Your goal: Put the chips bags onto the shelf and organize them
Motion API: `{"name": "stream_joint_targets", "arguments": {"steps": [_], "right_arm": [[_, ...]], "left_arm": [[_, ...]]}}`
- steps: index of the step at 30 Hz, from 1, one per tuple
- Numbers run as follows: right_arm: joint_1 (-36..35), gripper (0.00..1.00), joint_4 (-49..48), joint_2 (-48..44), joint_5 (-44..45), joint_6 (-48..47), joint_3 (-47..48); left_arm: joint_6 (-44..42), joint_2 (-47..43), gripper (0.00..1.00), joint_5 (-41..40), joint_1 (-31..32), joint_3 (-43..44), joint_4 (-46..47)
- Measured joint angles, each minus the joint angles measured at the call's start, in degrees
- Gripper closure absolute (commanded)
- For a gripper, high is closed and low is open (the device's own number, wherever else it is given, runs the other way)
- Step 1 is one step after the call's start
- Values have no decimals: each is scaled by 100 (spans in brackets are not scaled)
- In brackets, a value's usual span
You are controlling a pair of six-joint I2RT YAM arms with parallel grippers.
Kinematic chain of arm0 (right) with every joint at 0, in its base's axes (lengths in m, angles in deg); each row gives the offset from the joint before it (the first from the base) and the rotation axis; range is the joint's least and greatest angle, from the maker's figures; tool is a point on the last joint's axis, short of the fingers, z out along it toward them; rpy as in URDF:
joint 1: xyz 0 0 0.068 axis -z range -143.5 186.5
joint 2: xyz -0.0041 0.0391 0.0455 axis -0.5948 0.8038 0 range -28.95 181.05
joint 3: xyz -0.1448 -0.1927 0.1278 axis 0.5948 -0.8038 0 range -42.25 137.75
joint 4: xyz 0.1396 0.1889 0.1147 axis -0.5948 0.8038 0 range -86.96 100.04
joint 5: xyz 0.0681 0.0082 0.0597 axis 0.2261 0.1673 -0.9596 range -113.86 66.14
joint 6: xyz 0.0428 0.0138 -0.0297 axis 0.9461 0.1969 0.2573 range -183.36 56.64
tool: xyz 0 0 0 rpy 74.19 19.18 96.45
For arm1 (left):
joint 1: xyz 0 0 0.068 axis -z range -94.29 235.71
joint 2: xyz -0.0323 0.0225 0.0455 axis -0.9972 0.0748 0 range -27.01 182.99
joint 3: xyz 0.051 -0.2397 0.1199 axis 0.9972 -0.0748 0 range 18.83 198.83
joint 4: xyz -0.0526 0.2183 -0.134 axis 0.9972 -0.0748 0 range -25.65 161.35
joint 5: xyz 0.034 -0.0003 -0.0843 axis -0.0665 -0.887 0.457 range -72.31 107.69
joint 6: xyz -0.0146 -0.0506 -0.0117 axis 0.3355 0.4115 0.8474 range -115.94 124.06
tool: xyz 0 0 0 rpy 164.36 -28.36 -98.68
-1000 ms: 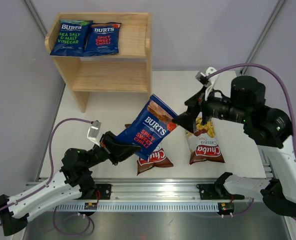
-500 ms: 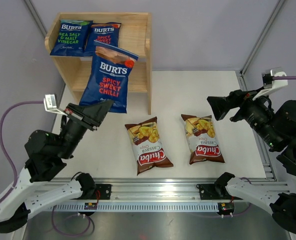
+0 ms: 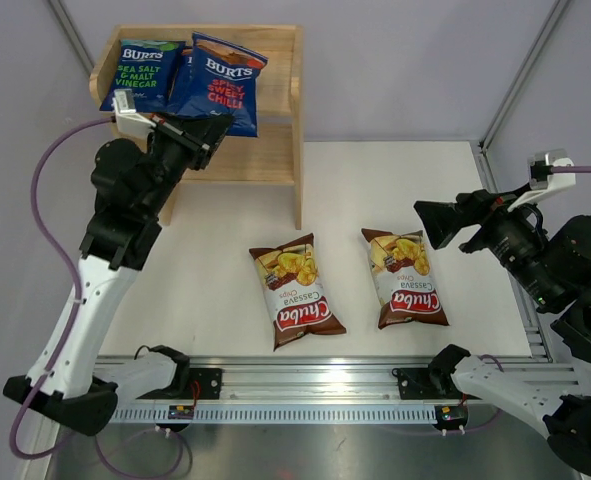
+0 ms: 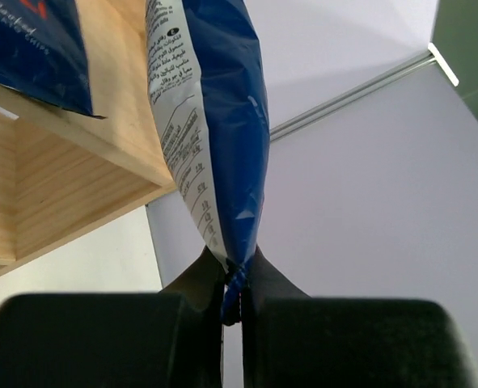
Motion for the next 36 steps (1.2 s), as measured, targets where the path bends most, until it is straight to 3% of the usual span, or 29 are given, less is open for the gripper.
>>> {"name": "stream_joint_targets", "arguments": {"steps": [4,12,22,36], "right_arm": [[0,1,-57,-57,-22,-4,-20],[0,1,-72,-79,-109,-20,-219],[0,0,-173,-227,-129,-26,-345],[0,0,-179,-238,-267,-57,-503]], "left_arm": [[245,533,100,570,-306,44,42],[546,920,100,881,-540,291,238],[1062,1412,100,844,-494,407,254],[1263,2214,98,407,-149,1495,-544]]}}
